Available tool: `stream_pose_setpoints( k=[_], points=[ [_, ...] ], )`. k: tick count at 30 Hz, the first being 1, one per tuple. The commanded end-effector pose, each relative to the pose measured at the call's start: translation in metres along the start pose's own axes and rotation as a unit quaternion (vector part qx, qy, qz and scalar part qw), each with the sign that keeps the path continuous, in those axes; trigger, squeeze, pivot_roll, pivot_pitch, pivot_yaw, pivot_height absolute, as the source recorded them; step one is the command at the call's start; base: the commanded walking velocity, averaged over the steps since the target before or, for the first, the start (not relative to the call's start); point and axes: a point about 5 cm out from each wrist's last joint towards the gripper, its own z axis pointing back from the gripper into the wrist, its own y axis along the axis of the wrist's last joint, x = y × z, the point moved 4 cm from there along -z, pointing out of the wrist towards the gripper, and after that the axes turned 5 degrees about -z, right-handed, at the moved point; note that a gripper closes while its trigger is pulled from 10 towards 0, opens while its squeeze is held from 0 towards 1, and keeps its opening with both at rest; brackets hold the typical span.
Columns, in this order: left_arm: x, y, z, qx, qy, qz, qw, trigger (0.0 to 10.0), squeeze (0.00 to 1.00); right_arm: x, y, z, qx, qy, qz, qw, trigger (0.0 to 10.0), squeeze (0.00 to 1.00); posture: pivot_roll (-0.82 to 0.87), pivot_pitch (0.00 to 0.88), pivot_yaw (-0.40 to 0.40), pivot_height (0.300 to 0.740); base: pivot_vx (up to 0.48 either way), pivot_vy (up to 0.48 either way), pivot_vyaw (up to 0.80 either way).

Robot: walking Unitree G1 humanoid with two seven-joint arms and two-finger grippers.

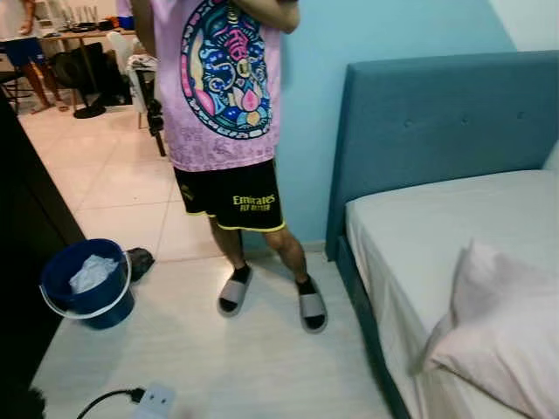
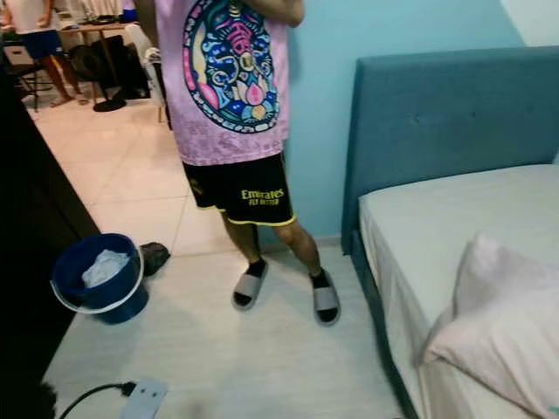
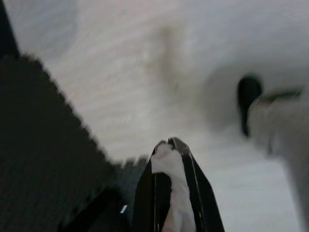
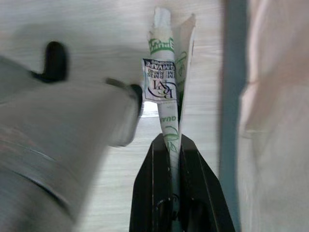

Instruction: Clean up the room

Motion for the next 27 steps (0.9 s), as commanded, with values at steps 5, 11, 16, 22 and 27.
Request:
stream_pose_setpoints(
  k=[5,11,16,22,27],
  points=[
    [0.009,0.007,0.0,0.008,-0.009,0.007,1.0,10.0,0.0,-0.015,0.015,-0.004,0.02,0.013,0.012,1.0,10.0,0.0,0.02,0.007,-0.04,0.721,0.0,0.0,0.77],
    [0.009,0.019,-0.001,0.024,-0.013,0.037,0.999,10.0,0.0,-0.027,0.024,-0.006,0.029,0.021,0.024,0.999,10.0,0.0,0.02,0.0,-0.025,0.721,0.0,0.0,0.77],
    [0.001,0.028,-0.002,0.038,-0.004,0.063,0.997,10.0,0.0,-0.028,0.021,-0.006,0.019,0.026,0.034,0.999,10.0,0.0,0.03,0.001,-0.029,0.721,0.0,0.0,0.77],
    [-0.021,0.034,-0.003,0.047,0.023,0.109,0.993,10.0,0.0,-0.018,0.02,-0.004,0.022,0.035,0.054,0.998,10.0,0.0,0.05,0.0,-0.042,0.721,0.102,0.0,0.77],
    [-0.026,0.035,-0.003,0.048,0.028,0.106,0.993,10.0,0.0,-0.018,0.045,-0.005,0.053,0.04,0.071,0.995,10.0,0.0,0.07,0.0,-0.038,0.721,0.396,0.0,0.77]
  ],
)
